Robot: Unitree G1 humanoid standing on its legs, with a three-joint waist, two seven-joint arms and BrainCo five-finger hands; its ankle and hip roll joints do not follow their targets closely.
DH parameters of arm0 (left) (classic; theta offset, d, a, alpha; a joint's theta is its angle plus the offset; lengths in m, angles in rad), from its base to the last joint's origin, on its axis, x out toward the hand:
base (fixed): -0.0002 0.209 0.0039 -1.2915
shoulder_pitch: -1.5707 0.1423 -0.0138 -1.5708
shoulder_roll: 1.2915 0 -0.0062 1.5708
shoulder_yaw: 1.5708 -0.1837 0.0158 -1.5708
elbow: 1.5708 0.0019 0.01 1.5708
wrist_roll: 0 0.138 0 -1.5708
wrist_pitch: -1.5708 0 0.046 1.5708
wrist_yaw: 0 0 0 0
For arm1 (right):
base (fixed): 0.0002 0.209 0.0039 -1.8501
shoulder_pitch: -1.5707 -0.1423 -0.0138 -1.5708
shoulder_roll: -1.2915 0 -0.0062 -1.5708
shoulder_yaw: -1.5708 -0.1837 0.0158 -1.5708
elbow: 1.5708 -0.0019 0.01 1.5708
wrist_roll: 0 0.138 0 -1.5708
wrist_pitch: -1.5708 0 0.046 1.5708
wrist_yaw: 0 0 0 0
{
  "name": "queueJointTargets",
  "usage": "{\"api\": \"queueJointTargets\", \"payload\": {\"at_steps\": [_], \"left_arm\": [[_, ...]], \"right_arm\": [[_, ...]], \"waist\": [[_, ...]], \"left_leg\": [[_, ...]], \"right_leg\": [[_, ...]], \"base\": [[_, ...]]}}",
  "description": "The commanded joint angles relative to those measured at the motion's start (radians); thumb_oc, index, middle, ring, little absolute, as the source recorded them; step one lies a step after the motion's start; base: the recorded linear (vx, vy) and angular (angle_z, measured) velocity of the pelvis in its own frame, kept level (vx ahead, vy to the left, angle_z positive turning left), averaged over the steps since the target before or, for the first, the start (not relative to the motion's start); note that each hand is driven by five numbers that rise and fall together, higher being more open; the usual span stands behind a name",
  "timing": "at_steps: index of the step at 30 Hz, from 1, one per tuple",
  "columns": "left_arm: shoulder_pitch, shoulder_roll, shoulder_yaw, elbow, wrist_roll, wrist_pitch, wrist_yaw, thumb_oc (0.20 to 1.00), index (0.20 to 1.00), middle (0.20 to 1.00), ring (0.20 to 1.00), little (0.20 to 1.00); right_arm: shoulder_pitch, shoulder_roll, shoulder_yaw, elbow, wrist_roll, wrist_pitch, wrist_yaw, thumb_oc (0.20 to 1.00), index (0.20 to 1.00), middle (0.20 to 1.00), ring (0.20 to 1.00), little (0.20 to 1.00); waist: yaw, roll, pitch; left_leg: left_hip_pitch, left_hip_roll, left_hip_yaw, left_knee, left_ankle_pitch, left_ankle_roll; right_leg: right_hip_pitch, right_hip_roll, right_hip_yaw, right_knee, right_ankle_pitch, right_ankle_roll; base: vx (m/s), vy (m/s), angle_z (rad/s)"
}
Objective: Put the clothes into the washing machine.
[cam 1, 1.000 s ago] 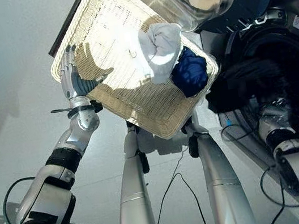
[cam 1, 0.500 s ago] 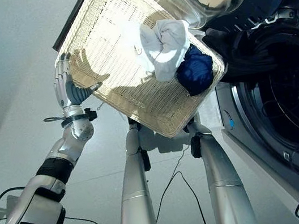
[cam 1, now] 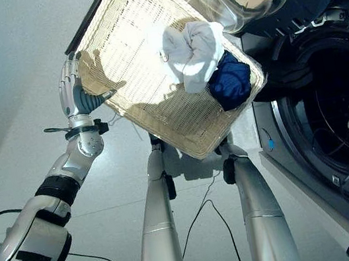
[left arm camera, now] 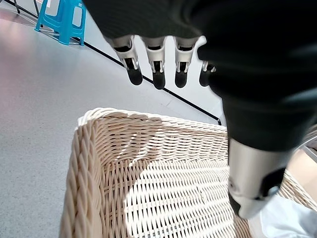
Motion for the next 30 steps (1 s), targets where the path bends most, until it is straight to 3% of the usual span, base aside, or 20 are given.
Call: {"api": "queueJointTargets", "payload": {"at_steps": [1, 12, 23, 30], "left_arm": [[-0.065, -0.034, 0.035, -0.002, -0.010, -0.009, 0.008, 1.000, 1.000, 1.000, 1.000, 1.000], [-0.108, -0.067, 0.048, 0.025, -0.008, -0.002, 0.003, 1.000, 1.000, 1.000, 1.000, 1.000], [-0.088, -0.085, 0.075, -0.007, 0.020, 0.006, 0.017, 1.000, 1.000, 1.000, 1.000, 1.000], [-0.092, -0.094, 0.077, -0.006, 0.028, 0.010, 0.016, 1.000, 1.000, 1.000, 1.000, 1.000]], "right_arm": [[-0.031, -0.183, 0.078, -0.032, -0.176, 0.024, 0.012, 1.000, 1.000, 1.000, 1.000, 1.000], [-0.060, -0.075, 0.197, -0.094, -0.520, 0.017, 0.053, 1.000, 1.000, 1.000, 1.000, 1.000], [0.014, 0.028, 0.241, -0.160, -0.633, 0.044, 0.106, 1.000, 1.000, 1.000, 1.000, 1.000], [-0.006, 0.037, 0.266, -0.148, -0.641, 0.061, 0.124, 1.000, 1.000, 1.000, 1.000, 1.000]], "waist": [[-0.013, -0.002, -0.021], [-0.016, 0.019, -0.021], [-0.020, 0.030, -0.021], [-0.018, 0.034, -0.021]], "left_leg": [[-0.005, -0.076, 0.000, 0.125, -0.150, 0.007], [-0.008, -0.074, 0.015, 0.108, -0.143, 0.005], [-0.016, -0.068, 0.028, 0.097, -0.133, 0.001], [-0.017, -0.066, 0.032, 0.095, -0.131, -0.001]], "right_leg": [[0.072, 0.035, -0.049, -0.283, 0.239, 0.120], [0.054, 0.033, -0.041, -0.281, 0.237, 0.121], [0.039, 0.034, -0.038, -0.275, 0.233, 0.120], [0.038, 0.033, -0.039, -0.274, 0.231, 0.120]], "base": [[-0.02, -0.001, 0.03], [-0.01, 0.004, 0.00], [0.00, 0.000, 0.00], [0.00, 0.000, 0.00]]}}
